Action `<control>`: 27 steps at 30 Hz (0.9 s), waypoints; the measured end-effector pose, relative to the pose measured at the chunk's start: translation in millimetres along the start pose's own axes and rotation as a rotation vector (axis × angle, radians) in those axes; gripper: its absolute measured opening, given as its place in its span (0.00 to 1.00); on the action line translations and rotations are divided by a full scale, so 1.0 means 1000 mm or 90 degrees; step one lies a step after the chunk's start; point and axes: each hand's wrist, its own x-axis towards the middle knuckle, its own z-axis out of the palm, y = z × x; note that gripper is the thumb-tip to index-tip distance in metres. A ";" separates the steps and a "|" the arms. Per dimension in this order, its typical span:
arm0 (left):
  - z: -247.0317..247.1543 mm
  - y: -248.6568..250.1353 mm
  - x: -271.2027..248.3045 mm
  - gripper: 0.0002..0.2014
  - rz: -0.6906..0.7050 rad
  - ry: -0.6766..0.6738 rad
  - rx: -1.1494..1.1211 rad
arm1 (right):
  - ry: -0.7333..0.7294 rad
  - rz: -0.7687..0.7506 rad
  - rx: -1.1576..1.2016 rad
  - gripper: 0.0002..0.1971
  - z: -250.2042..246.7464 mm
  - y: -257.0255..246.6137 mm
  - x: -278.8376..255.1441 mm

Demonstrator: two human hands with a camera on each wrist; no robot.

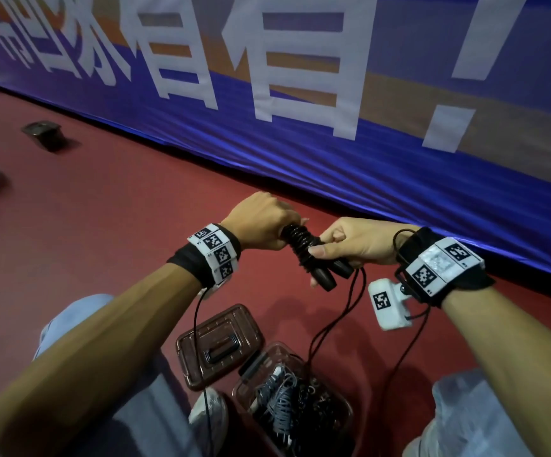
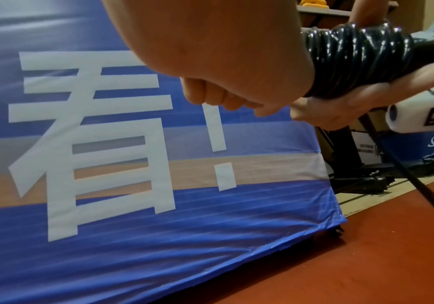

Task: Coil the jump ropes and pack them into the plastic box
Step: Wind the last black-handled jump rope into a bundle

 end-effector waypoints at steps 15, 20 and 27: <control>0.001 0.025 0.014 0.19 -0.443 0.136 -0.269 | 0.000 -0.128 0.499 0.41 0.016 -0.007 0.026; 0.012 0.020 0.019 0.09 -0.664 -0.005 -0.170 | 0.298 -0.072 0.595 0.28 0.024 -0.007 0.047; 0.038 0.031 0.018 0.12 -0.585 -0.313 0.036 | 0.537 0.174 0.002 0.12 0.015 0.000 0.038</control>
